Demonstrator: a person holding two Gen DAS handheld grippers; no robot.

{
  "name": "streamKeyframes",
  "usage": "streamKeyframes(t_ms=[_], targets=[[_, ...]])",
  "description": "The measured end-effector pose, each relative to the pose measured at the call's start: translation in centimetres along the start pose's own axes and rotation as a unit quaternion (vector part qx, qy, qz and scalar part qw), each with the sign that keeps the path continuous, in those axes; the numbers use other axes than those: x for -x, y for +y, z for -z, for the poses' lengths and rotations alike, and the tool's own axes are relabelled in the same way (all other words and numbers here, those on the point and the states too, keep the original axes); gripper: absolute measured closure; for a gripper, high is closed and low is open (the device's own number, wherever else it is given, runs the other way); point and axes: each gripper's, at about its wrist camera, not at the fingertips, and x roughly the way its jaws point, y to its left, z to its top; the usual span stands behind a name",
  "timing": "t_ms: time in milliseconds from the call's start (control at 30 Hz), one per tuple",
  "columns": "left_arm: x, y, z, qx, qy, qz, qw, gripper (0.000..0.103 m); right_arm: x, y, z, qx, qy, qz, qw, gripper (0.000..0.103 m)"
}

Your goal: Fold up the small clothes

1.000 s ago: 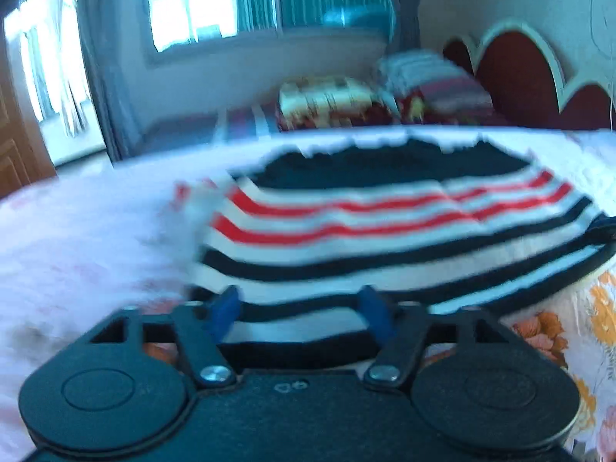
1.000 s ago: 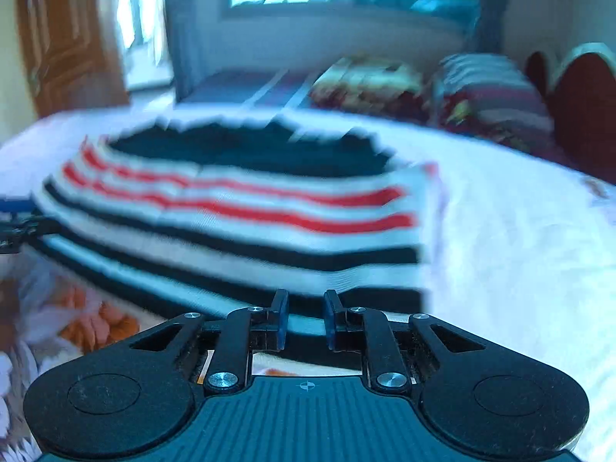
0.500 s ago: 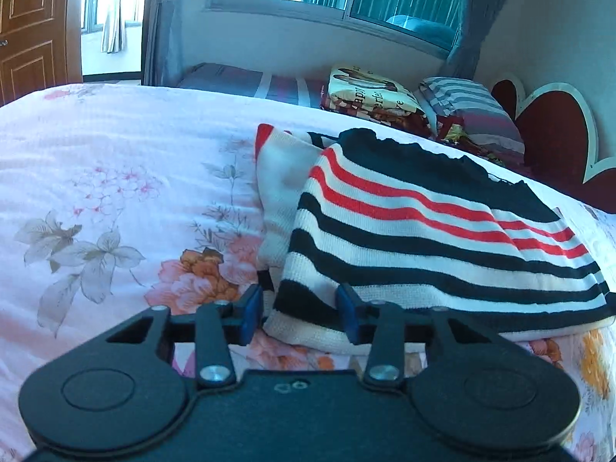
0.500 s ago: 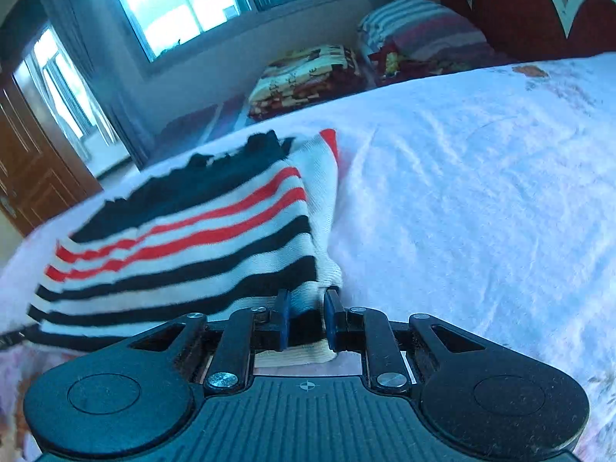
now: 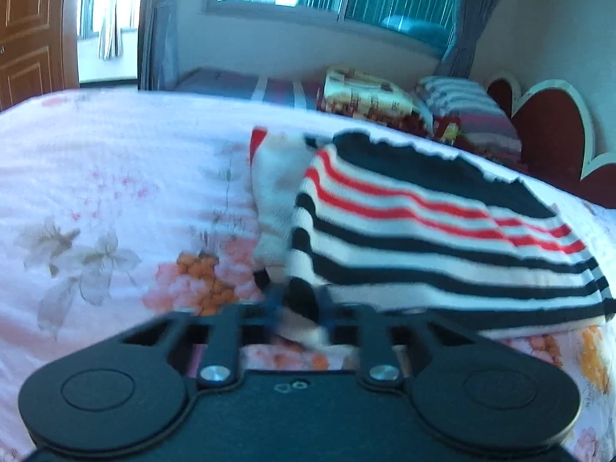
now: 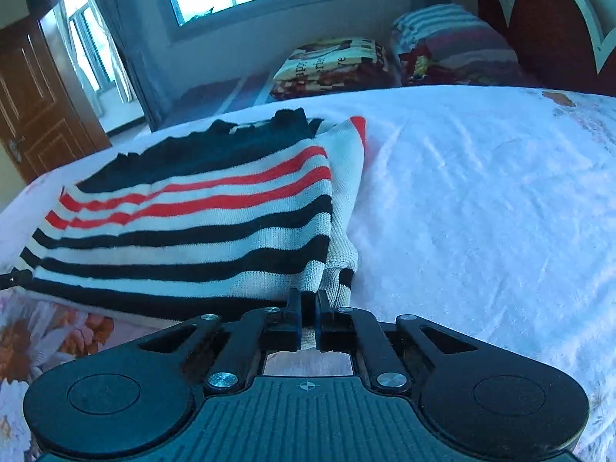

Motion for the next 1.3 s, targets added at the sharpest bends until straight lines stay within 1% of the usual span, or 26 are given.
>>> streamKeyframes(t_ms=[100, 167, 233, 267, 300, 333, 367, 400, 433, 467, 500, 533, 567, 633, 700, 767, 800, 867, 933, 967, 1000, 1067, 1133, 1167, 1233, 1300], targets=[[1.0, 0.6, -0.1, 0.016, -0.019, 0.003, 0.9997, 0.092, 1.6, -0.4, 0.2, -0.003, -0.017, 0.010, 1.000, 0.098], [0.5, 0.7, 0.2, 0.006, -0.009, -0.004, 0.9999, 0.092, 1.5, -0.5, 0.7, 0.001, -0.007, 0.016, 1.000, 0.098], [-0.3, 0.7, 0.6, 0.006, 0.004, -0.011, 0.9999, 0.091, 0.2, -0.9, 1.4, -0.007, 0.012, 0.025, 1.000, 0.098], [-0.5, 0.7, 0.6, 0.007, 0.003, -0.012, 0.9999, 0.090, 0.0, -1.1, 1.5, -0.017, 0.006, 0.023, 1.000, 0.098], [-0.5, 0.8, 0.5, 0.006, 0.006, -0.014, 0.9999, 0.086, -0.1, -1.4, 1.3, -0.028, 0.006, 0.023, 0.999, 0.098], [-0.5, 0.8, 0.3, 0.005, 0.010, -0.018, 0.9998, 0.080, -0.1, -1.5, 1.1, -0.037, 0.009, 0.022, 0.999, 0.098], [-0.2, 1.0, 0.2, 0.005, 0.011, -0.025, 0.9996, 0.063, 0.2, -1.6, 0.9, -0.043, 0.008, 0.021, 0.999, 0.089], [0.3, 1.2, 0.1, 0.004, 0.007, -0.048, 0.9988, 0.038, 0.8, -1.5, 0.8, -0.046, -0.002, 0.034, 0.998, 0.079], [1.2, 1.1, 0.1, -0.005, -0.007, -0.078, 0.9969, 0.033, 1.8, -1.0, 0.8, -0.037, -0.024, 0.057, 0.997, 0.066], [2.2, 0.6, 0.1, -0.022, -0.029, -0.090, 0.9952, 0.035, 2.8, -0.3, 1.0, -0.016, -0.046, 0.068, 0.997, 0.066], [3.1, -0.1, 0.0, -0.038, -0.043, -0.087, 0.9945, 0.037, 3.3, 0.5, 1.0, -0.001, -0.054, 0.061, 0.997, 0.066], [3.5, -1.1, 0.0, -0.048, -0.049, -0.080, 0.9944, 0.040, 3.3, 1.5, 0.9, 0.005, -0.050, 0.045, 0.998, 0.066], [3.6, -2.4, 0.0, -0.057, -0.055, -0.067, 0.9946, 0.041, 3.0, 2.7, 1.0, 0.014, -0.047, 0.025, 0.998, 0.067], [2.9, -6.1, 0.3, -0.090, -0.055, -0.034, 0.9938, 0.039, 1.9, 5.9, 1.0, 0.047, -0.044, 0.003, 0.998, 0.066], [1.6, -9.7, 0.9, -0.130, -0.052, -0.024, 0.9898, 0.039, 0.5, 9.0, 1.0, 0.074, -0.041, -0.012, 0.996, 0.066], [0.1, -11.8, 1.5, -0.139, -0.040, -0.015, 0.9894, 0.039, -0.9, 11.4, 1.2, 0.094, -0.034, -0.020, 0.995, 0.066], [-0.6, -12.1, 1.7, -0.134, -0.030, -0.011, 0.9905, 0.037, -1.5, 12.1, 1.3, 0.108, -0.029, -0.014, 0.994, 0.066], [-1.5, -11.0, 1.9, -0.106, -0.015, -0.017, 0.9941, 0.037, -2.1, 12.4, 2.0, 0.135, -0.024, 0.005, 0.991, 0.066], [-1.3, -8.6, 2.2, -0.077, -0.011, -0.035, 0.9963, 0.037, -2.2, 10.9, 2.6, 0.145, -0.019, 0.047, 0.988, 0.066], [-1.4, -7.2, 2.2, -0.073, -0.006, -0.045, 0.9963, 0.037, -2.2, 9.6, 2.8, 0.137, -0.017, 0.064, 0.988, 0.066], [-1.2, -5.8, 2.3, -0.070, -0.003, -0.043, 0.9966, 0.037, -1.9, 8.0, 2.8, 0.118, -0.017, 0.067, 0.991, 0.066], [-0.8, -4.6, 2.4, -0.075, -0.001, -0.024, 0.9969, 0.040, -1.5, 5.8, 2.6, 0.085, -0.013, 0.054, 0.995, 0.066], [-0.6, -5.2, 1.9, -0.102, 0.004, -0.033, 0.9942, 0.043, -1.4, 5.9, 2.1, 0.092, -0.010, 0.054, 0.994, 0.066], [-0.3, -5.7, 1.4, -0.107, 0.000, -0.040, 0.9934, 0.045, -1.2, 6.1, 1.6, 0.088, -0.020, 0.055, 0.994, 0.066], [-0.2, -6.8, -0.2, -0.120, -0.027, -0.044, 0.9915, 0.036, -0.9, 6.3, 0.0, 0.076, -0.048, 0.036, 0.995, 0.066], [-1.4, -7.4, -2.0, -0.123, -0.031, -0.044, 0.9910, 0.036, -2.3, 7.3, -2.1, 0.076, -0.050, 0.029, 0.995, 0.067]])
